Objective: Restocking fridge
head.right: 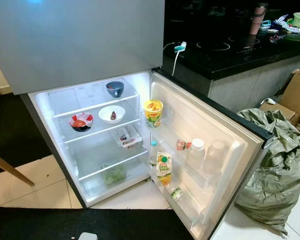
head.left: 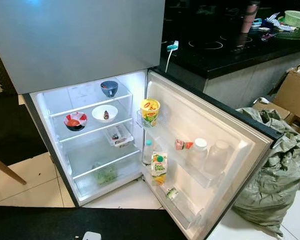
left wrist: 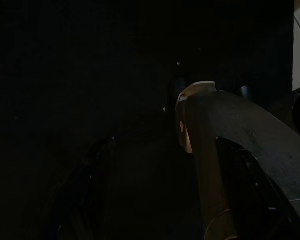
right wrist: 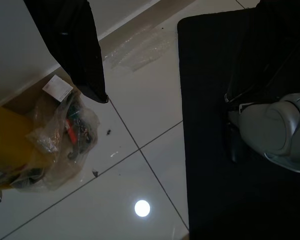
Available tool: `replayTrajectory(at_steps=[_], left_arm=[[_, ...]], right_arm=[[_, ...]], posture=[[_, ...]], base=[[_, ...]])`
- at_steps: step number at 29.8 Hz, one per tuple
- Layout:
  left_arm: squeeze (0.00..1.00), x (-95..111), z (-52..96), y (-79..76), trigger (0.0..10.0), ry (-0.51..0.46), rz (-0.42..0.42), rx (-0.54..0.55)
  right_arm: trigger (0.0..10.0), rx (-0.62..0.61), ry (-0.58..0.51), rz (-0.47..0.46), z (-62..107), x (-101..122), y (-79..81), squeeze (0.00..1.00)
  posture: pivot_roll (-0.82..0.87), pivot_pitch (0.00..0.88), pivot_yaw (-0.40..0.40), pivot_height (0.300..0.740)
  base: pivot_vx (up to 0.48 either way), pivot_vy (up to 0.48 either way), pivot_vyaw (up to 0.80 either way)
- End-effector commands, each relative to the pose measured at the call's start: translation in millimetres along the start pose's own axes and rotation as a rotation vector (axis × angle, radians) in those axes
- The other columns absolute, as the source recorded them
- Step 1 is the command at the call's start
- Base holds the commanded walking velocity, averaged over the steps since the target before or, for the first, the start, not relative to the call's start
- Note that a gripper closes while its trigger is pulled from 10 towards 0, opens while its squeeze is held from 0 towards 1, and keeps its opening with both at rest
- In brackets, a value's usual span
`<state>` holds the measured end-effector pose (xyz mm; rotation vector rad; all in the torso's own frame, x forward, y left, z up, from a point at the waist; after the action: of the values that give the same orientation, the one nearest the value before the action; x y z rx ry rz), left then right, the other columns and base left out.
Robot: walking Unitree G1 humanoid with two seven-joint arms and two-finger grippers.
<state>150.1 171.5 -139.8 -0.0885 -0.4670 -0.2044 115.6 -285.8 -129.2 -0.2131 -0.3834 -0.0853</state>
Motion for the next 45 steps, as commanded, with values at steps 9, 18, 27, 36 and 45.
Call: replayTrajectory(at_steps=[9, 18, 27, 36, 45], left_arm=[[0.0, -5, 0.4, -0.9, 10.0, 0.026, -0.013, -0.008], [0.0, 0, -0.3, -5.6, 10.0, -0.006, 0.004, -0.041], [0.0, 0, -0.6, -6.5, 10.0, -0.002, -0.003, -0.041], [0.0, 3, -0.2, -2.9, 10.0, -0.027, 0.036, -0.024], [0.0, 62, 10.3, 42.9, 10.0, -0.288, 0.16, 0.029]], right_arm=[[10.0, 0.018, 0.011, -0.009, -0.2, -4, 6.0, 0.0], [10.0, 0.028, 0.018, -0.015, 0.0, -8, 9.8, 0.0], [10.0, 0.029, 0.015, -0.022, 0.1, -8, 9.8, 0.0], [10.0, 0.031, 0.018, -0.014, 0.0, -8, 10.3, 0.0], [10.0, 0.026, 0.024, -0.007, 0.2, -9, 8.4, 0.0]], posture=[[-0.11, 0.027, -0.006, 0.74], [-0.11, 0.031, -0.004, 0.74], [-0.11, 0.031, -0.003, 0.74], [-0.11, 0.034, -0.005, 0.74], [-0.09, 0.041, -0.016, 0.74]], base=[[0.357, 0.0, 0.0], [0.076, -0.127, 0.0], [0.0, -0.338, 0.0], [0.0, 0.0, 0.0], [0.0, 0.0, 0.0]])
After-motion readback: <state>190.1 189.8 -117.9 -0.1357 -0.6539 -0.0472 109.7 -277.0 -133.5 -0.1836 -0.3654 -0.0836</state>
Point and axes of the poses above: a point about 5 cm out from each wrist's last joint towards the gripper, its own z axis pointing back from the gripper into the wrist, its own x axis along the axis of the wrist's last joint, y = z × x, the point moved 4 cm from there along -z, pointing out of the wrist towards the gripper, and after that the axes turned 3 degrees about -z, right-handed, at the moved point
